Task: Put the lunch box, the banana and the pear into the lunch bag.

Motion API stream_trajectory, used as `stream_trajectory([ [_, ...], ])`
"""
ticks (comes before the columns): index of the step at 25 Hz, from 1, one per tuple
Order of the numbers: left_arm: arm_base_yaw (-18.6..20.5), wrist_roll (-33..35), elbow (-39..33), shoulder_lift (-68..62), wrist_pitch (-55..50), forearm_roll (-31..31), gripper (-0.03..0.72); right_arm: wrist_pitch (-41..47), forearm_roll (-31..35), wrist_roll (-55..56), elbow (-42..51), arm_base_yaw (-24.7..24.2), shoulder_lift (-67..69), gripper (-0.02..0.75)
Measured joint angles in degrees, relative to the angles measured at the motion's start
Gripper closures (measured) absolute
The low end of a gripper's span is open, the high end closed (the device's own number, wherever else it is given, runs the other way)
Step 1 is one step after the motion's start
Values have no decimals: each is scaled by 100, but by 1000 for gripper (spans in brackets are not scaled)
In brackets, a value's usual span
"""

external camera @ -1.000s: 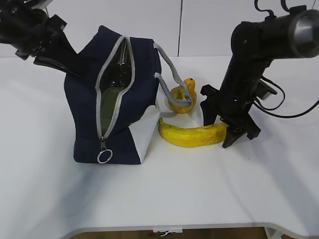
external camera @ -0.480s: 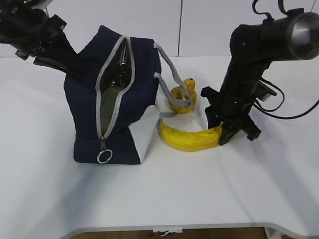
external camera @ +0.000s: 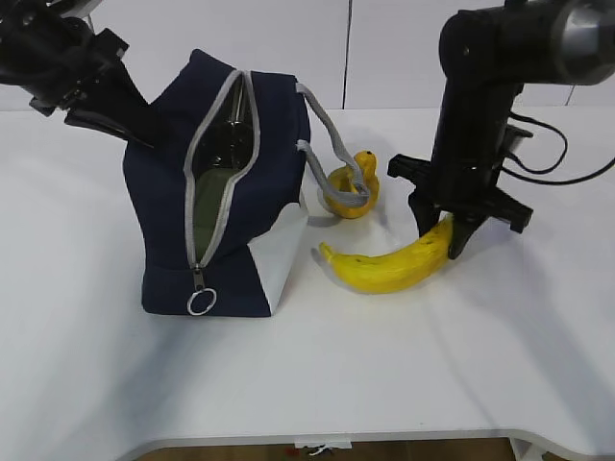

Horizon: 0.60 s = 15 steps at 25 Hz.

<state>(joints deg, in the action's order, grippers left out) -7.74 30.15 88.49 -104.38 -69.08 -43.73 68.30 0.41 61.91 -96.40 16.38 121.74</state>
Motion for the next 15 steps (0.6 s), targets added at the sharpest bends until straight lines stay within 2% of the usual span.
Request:
stream_trajectory([
  [4,0,0,0,0,-2,0,680,78,-277,-852,-76,-12,-12,452],
  [12,0,0,0,0,-2,19,680,115,-384,-1906,-99,-12,-292,453],
  [15,0,0,9,0,-12,86,680,119,-435,-2725,-99,-12,-471,454],
])
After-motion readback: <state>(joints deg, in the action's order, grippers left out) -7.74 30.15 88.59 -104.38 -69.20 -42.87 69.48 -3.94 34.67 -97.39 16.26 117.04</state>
